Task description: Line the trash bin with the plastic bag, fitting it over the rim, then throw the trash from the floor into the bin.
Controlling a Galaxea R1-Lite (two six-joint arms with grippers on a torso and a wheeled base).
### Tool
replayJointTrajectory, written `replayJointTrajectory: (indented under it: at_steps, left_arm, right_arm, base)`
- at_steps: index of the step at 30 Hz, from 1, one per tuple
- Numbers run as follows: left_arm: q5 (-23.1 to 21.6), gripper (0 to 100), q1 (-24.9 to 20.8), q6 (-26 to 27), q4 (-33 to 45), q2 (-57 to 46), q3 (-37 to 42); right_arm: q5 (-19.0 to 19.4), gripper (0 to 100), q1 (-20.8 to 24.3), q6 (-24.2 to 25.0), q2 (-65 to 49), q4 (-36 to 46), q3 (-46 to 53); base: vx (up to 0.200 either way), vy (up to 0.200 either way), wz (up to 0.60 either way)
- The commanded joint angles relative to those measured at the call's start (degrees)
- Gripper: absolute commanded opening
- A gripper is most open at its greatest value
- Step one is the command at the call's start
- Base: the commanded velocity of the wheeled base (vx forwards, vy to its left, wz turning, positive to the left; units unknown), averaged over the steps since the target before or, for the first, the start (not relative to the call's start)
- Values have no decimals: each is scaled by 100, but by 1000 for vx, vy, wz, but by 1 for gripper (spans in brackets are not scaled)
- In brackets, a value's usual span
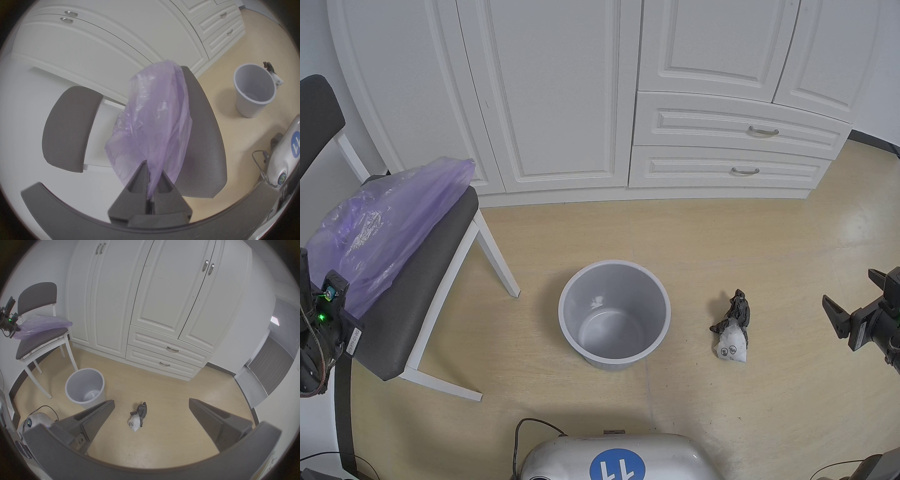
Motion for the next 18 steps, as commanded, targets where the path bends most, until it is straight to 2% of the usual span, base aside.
replayJointTrajectory:
  at_steps: [1, 3, 6, 7, 9, 10, 14, 15, 17, 18]
  left_arm:
    - [-39, 0, -27, 18, -175, -405, 211]
    - [-188, 0, -80, 27, -307, -458, 229]
    - [-768, 0, -247, -35, -536, -440, 229]
    - [-795, 0, -256, -35, -553, -431, 229]
    - [-1269, 0, -282, -166, -834, -335, 317]
    - [-1278, 0, -291, -175, -852, -335, 325]
    - [-1946, 0, -432, -263, -1177, -361, 466]
    - [-2254, 0, -537, -272, -1239, -388, 449]
    - [-2438, 0, -660, -289, -1256, -405, 431]
    - [-2649, 0, -906, -377, -1318, -423, 422]
  right_arm:
    - [4, 100, 1, -3, -28, 2, -12]
    - [13, 100, 1, 6, -63, 2, -38]
    - [21, 100, 1, 6, -89, 2, -56]
    - [21, 100, 1, 6, -80, 2, -56]
    - [21, 100, 1, 6, -45, 2, -65]
    - [21, 100, 1, 6, -45, 2, -65]
    - [21, 100, -7, 23, -10, 2, -82]
    - [21, 100, 1, 23, -19, 2, -82]
    - [21, 100, 1, 23, -19, -7, -100]
    - [21, 100, 1, 32, -37, -7, -126]
  base:
    - [0, 0, 0]
    - [0, 0, 0]
    - [0, 0, 0]
    - [0, 0, 0]
    - [0, 0, 0]
    - [0, 0, 0]
    - [0, 0, 0]
    - [0, 0, 0]
    - [0, 0, 0]
    - [0, 0, 0]
